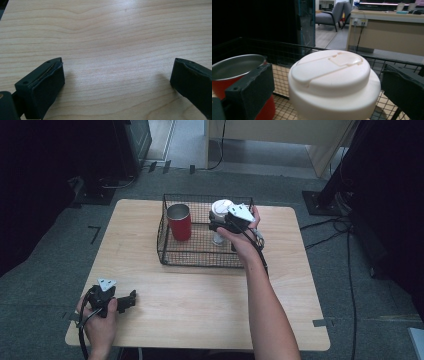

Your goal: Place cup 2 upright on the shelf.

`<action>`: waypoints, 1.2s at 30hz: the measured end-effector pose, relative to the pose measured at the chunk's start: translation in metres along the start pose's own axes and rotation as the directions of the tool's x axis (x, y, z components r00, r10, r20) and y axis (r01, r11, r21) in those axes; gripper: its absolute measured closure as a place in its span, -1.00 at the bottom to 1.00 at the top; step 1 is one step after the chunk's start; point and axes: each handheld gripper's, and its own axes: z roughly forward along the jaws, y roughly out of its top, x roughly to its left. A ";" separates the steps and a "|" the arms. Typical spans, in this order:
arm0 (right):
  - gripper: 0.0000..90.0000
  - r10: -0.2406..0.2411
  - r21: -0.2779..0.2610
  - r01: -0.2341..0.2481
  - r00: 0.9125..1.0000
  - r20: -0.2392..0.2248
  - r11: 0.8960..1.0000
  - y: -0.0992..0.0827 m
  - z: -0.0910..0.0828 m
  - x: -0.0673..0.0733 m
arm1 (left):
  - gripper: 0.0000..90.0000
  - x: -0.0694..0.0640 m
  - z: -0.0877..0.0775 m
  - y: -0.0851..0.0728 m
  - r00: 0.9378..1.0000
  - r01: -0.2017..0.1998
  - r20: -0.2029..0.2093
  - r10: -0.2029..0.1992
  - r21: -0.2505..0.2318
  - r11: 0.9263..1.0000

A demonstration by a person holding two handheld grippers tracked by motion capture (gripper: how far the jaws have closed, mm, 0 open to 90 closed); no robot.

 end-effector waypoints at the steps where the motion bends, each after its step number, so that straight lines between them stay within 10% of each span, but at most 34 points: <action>1: -1.00 0.002 -0.003 -0.002 1.000 -0.012 1.000 0.000 -0.003 0.000 | -1.00 0.000 0.000 0.000 1.000 0.000 0.000 0.000 0.000 1.000; 36: -1.00 -0.045 -0.030 0.044 0.999 -0.030 0.999 -0.015 -0.096 -0.004 | -1.00 0.000 0.000 0.000 1.000 0.000 -0.001 0.000 -0.002 1.000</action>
